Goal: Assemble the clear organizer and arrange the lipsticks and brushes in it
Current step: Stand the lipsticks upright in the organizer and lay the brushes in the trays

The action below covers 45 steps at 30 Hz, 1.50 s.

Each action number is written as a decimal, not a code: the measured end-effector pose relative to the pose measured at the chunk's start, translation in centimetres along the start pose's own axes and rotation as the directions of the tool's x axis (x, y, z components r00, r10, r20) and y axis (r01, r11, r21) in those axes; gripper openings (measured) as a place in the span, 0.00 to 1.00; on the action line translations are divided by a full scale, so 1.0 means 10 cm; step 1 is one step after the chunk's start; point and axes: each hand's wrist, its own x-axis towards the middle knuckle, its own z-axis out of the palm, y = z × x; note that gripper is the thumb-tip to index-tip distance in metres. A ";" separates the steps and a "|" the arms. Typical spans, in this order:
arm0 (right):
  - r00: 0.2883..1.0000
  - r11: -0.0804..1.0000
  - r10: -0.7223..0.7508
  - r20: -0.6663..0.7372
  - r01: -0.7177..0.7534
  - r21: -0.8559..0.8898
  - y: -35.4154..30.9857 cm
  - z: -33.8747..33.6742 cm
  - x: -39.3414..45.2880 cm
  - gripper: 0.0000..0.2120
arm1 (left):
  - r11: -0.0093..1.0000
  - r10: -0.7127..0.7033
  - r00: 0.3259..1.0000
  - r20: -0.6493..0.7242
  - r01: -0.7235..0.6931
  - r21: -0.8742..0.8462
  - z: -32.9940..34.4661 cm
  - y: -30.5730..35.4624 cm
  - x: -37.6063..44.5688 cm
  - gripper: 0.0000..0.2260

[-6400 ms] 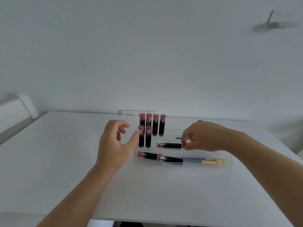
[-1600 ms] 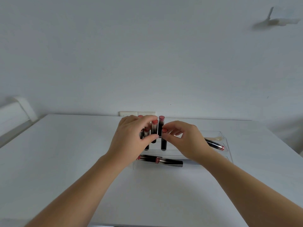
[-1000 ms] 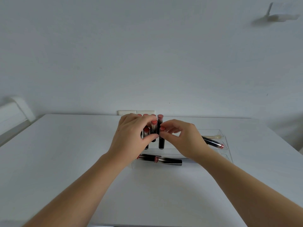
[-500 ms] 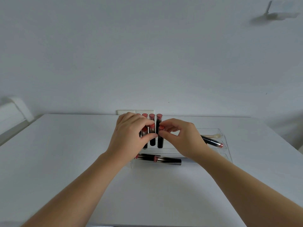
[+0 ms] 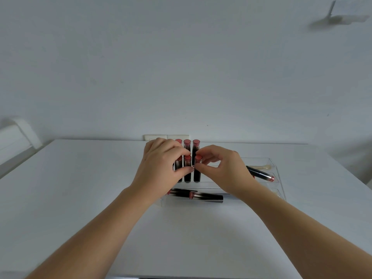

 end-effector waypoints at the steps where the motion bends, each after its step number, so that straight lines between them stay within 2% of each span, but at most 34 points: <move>1: 1.000 1.000 0.003 -0.005 -0.003 0.002 0.00 0.00 0.00 0.09 | 1.000 0.000 1.000 0.001 0.000 0.001 0.00 0.00 0.00 0.16; 25: 1.000 0.999 0.014 0.008 -0.014 -0.030 -0.01 0.02 0.00 0.11 | 1.000 -0.006 1.000 0.003 0.006 0.010 -0.03 0.01 -0.01 0.14; 33: 1.000 0.999 0.017 0.014 -0.016 -0.041 -0.03 0.01 -0.01 0.12 | 1.000 -0.014 1.000 -0.020 0.014 -0.010 -0.05 0.03 -0.01 0.17; 39: 1.000 0.999 0.013 0.016 -0.012 -0.043 -0.04 -0.01 -0.02 0.12 | 0.999 -0.021 0.997 -0.068 0.019 -0.035 -0.15 -0.09 -0.03 0.17; 45: 1.000 0.999 0.028 -0.012 -0.028 -0.029 -0.01 -0.03 -0.06 0.12 | 0.999 -0.024 0.999 -0.039 0.022 -0.049 -0.25 -0.21 -0.08 0.17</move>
